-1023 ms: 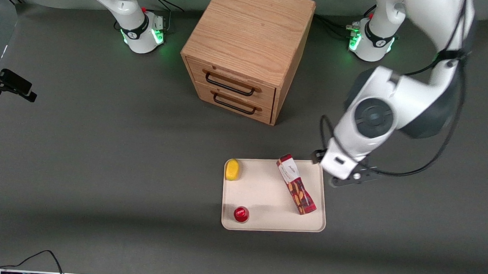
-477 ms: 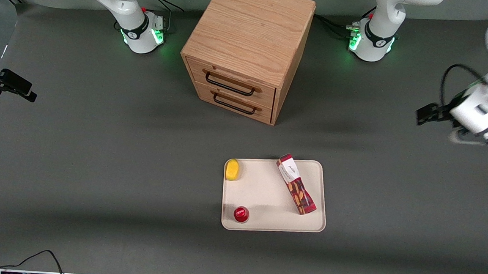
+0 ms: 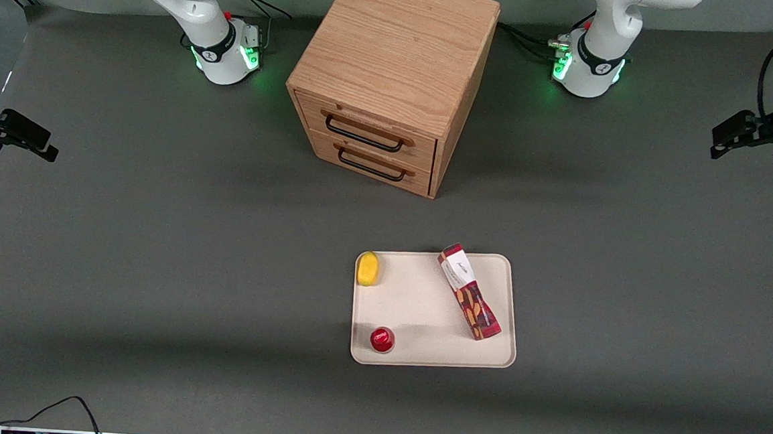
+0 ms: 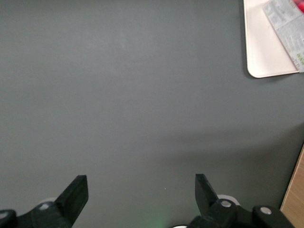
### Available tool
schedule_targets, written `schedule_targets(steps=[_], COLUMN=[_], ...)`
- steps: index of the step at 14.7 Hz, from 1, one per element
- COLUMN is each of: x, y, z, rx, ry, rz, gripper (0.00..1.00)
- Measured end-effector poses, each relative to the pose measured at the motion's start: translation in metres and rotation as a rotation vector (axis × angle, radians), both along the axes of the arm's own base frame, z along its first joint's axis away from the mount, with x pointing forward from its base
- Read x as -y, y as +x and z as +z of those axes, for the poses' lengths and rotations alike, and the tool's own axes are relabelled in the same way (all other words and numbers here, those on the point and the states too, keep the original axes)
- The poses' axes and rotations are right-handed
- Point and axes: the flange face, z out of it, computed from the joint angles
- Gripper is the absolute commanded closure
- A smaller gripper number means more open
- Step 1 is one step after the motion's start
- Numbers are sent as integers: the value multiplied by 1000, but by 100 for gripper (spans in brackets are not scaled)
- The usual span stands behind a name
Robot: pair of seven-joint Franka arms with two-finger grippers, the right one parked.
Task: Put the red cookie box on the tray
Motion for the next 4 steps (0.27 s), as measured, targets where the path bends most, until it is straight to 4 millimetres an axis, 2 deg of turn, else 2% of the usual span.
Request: schedule_targets(steps=[2, 4], x=[0, 0], y=[1, 3], z=[17, 25], rx=[11, 18], ry=[0, 2], rz=[2, 3], gripper=[0, 0])
